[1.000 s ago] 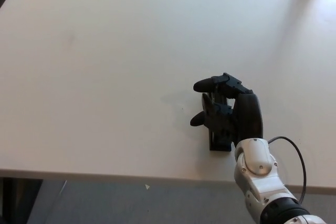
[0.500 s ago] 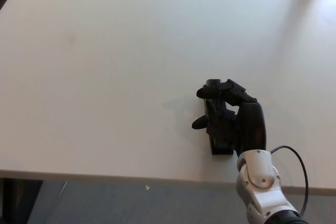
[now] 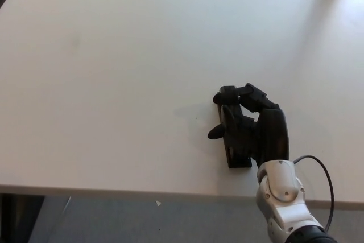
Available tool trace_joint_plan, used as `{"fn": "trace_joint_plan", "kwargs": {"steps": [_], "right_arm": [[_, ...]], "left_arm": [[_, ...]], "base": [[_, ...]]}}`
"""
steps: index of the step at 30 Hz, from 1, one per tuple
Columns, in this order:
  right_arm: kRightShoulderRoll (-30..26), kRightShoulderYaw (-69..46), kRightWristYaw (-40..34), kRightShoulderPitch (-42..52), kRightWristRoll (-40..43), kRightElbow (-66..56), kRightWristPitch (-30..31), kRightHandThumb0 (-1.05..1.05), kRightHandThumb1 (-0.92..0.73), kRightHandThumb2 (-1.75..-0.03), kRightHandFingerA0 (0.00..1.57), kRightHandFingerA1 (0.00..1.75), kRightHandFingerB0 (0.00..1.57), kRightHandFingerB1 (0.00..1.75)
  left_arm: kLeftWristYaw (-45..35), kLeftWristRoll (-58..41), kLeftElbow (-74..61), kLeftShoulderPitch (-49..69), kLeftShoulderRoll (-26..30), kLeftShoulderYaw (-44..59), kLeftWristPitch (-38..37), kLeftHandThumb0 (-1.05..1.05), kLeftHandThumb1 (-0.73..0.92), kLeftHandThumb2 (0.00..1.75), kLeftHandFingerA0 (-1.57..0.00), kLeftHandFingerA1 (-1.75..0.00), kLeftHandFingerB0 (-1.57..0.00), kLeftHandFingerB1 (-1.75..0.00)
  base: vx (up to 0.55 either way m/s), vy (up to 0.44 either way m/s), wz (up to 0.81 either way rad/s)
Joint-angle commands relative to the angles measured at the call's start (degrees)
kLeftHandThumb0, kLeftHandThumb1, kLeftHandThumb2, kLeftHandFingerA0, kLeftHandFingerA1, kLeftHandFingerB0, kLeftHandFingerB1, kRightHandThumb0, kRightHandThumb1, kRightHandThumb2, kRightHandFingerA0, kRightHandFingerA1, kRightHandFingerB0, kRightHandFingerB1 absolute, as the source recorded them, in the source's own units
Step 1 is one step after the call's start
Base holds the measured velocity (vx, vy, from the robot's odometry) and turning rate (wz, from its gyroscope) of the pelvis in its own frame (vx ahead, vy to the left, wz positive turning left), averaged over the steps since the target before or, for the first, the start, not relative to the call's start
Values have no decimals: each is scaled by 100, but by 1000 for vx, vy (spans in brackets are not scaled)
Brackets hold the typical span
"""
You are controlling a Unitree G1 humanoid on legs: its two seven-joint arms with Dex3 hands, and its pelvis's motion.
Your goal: The robot uses its right hand to press on the stapler that is in the middle of the desk
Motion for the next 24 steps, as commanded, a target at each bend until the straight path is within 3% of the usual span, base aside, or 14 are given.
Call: {"fn": "trace_joint_plan", "kwargs": {"steps": [1,5,8,9,10,15,16,18,19,20,21,22,23,24], "right_arm": [[-399,-309,228,-574,336,-437,1206,-9,-79,-75,127,97,68,119],[-582,-364,192,-903,301,-857,1375,-15,-80,-70,122,95,75,105],[-730,-464,317,-1160,421,-1182,1417,-16,-81,-68,126,98,74,113],[-796,-498,391,-1231,474,-1347,1541,-16,-82,-69,126,88,72,119],[-847,-561,422,-1270,543,-1465,1577,-14,-82,-69,129,89,72,113],[-1234,-724,617,-1367,617,-1993,1787,-11,-82,-69,124,98,68,118],[-1317,-788,664,-1379,693,-2135,1906,-12,-79,-72,123,110,71,116],[-1609,-878,622,-1319,661,-2523,2124,-12,-80,-73,124,109,72,114],[-1705,-909,597,-1304,632,-2608,2129,-11,-78,-76,123,112,74,117],[-1916,-938,534,-1273,526,-2771,2243,-12,-80,-74,121,103,73,112],[-2017,-990,560,-1255,554,-2833,2290,-12,-77,-77,123,107,74,112],[-2142,-1058,608,-1219,619,-2943,2379,-12,-77,-77,123,107,74,112],[-2358,-1244,709,-1191,790,-2965,2504,-11,-79,-76,122,116,73,114],[-2712,-1460,822,-1202,888,-2730,2472,-6,-79,-73,123,110,69,116]], "left_arm": [[-61,-96,-87,-443,190,78,-10,-70,81,107,-6,-30,-6,-28],[22,-129,4,-666,166,138,110,-69,79,106,-3,-38,-9,-31],[-63,-186,18,-760,168,205,60,-71,80,107,-5,-32,-7,-28],[-13,-178,27,-795,162,223,33,-65,77,108,-3,-36,-5,-33],[31,-178,66,-843,160,247,78,-72,79,105,-2,-36,-11,-31],[16,-161,77,-978,196,278,127,-72,79,105,-2,-36,-11,-31],[10,-171,86,-1015,194,298,137,-64,77,107,-1,-38,-6,-33],[-31,-197,117,-1054,190,338,109,-68,79,105,0,-36,-11,-32],[-35,-210,111,-1063,184,355,105,-64,92,75,-9,-28,-10,-22],[-18,-195,110,-1089,184,351,101,-61,92,74,-9,-28,-9,-22],[0,-182,112,-1097,192,345,115,-68,78,106,0,-39,-12,-33],[24,-163,118,-1106,204,343,135,-68,78,106,0,-39,-12,-33],[-1,-167,122,-1103,205,351,126,-62,92,73,-10,-29,-9,-21],[-20,-154,129,-1119,228,346,112,-69,79,106,0,-38,-11,-31]], "base": [[0,0,0],[0,0,0],[0,0,0],[0,0,0],[0,0,0],[0,0,0],[0,0,0],[0,0,0],[0,0,0],[0,0,0],[0,0,0],[0,0,0],[0,0,0],[0,0,0]]}}
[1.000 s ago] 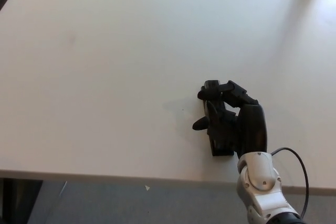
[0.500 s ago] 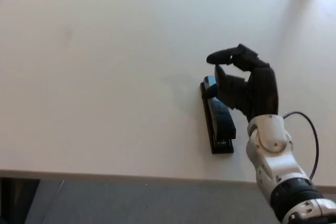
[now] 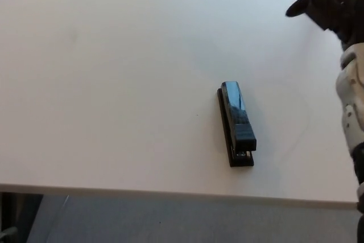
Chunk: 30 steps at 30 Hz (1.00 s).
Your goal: The robot uses its right hand to press on the stapler that is in the middle of the desk
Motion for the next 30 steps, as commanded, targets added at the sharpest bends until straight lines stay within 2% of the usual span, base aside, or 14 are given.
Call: {"fn": "trace_joint_plan", "kwargs": {"steps": [1,5,10,11,13,15,16,17,18,24,26,28,29,30], "right_arm": [[-1112,-658,313,62,421,184,525,-5,-80,-73,123,110,69,113],[-1871,-1152,675,73,698,910,263,1,-77,-78,122,110,70,120],[-3010,-1952,873,438,976,1626,48,-11,-64,-89,125,116,78,121],[-3155,-2054,823,550,979,1647,87,-12,-60,-95,124,116,76,122],[-3550,-2171,443,837,769,1845,118,-20,-66,-82,131,101,81,120],[-3798,-2162,-35,1195,451,1854,67,-23,-73,-70,131,96,82,115],[-3912,-2460,30,1497,682,1833,184,-18,-74,-73,126,96,84,99],[-3948,-2631,107,1603,850,1846,254,-18,-74,-73,126,96,84,99],[-3983,-2687,102,1680,880,1880,253,-19,-72,-73,126,99,85,103],[-4243,-3552,351,2983,1324,2693,-48,-28,-68,-76,120,127,83,118],[-4143,-3921,479,3455,1570,2845,-83,-29,-80,-64,125,118,68,124],[-4001,-4028,417,3796,1563,2982,-181,-27,-80,-63,125,116,73,108],[-3942,-4068,432,3924,1566,3082,-278,-27,-80,-63,125,116,73,108],[-3837,-4097,455,4120,1576,3238,-302,-26,-77,-67,126,114,76,117]], "left_arm": [[-9,-79,57,-51,194,59,115,-71,79,105,-1,-39,-11,-30],[-50,-103,54,-65,192,90,108,-70,79,105,-1,-39,-11,-31],[-36,-118,56,-123,224,120,143,-68,77,105,0,-39,-12,-31],[-45,-102,52,-149,251,110,140,-65,92,76,-10,-30,-9,-21],[-86,-103,57,-164,271,113,118,-64,92,75,-9,-29,-9,-21],[-63,-86,62,-174,284,104,128,-65,92,75,-10,-30,-9,-21],[-52,-78,73,-184,285,100,143,-68,78,105,0,-39,-11,-31],[-29,-70,80,-190,283,97,135,-68,78,105,0,-39,-11,-31],[-27,-72,79,-191,281,98,137,-65,92,75,-10,-30,-10,-21],[4,-34,90,-206,282,56,108,-63,92,73,-10,-29,-10,-22],[-25,-78,83,-231,258,81,167,-62,92,73,-10,-28,-9,-21],[-54,-95,70,-220,261,92,154,-61,92,71,-9,-26,-9,-21],[-82,-120,72,-218,259,112,151,-61,92,71,-9,-26,-9,-21],[-41,-96,77,-212,262,99,152,-68,77,104,0,-39,-12,-33]], "base": [[0,0,0],[0,0,0],[0,0,0],[0,0,0],[0,0,0],[0,0,0],[0,0,0],[0,0,0],[0,0,0],[-8,-4,-1],[0,0,0],[0,0,0],[0,0,0],[0,0,0]]}}
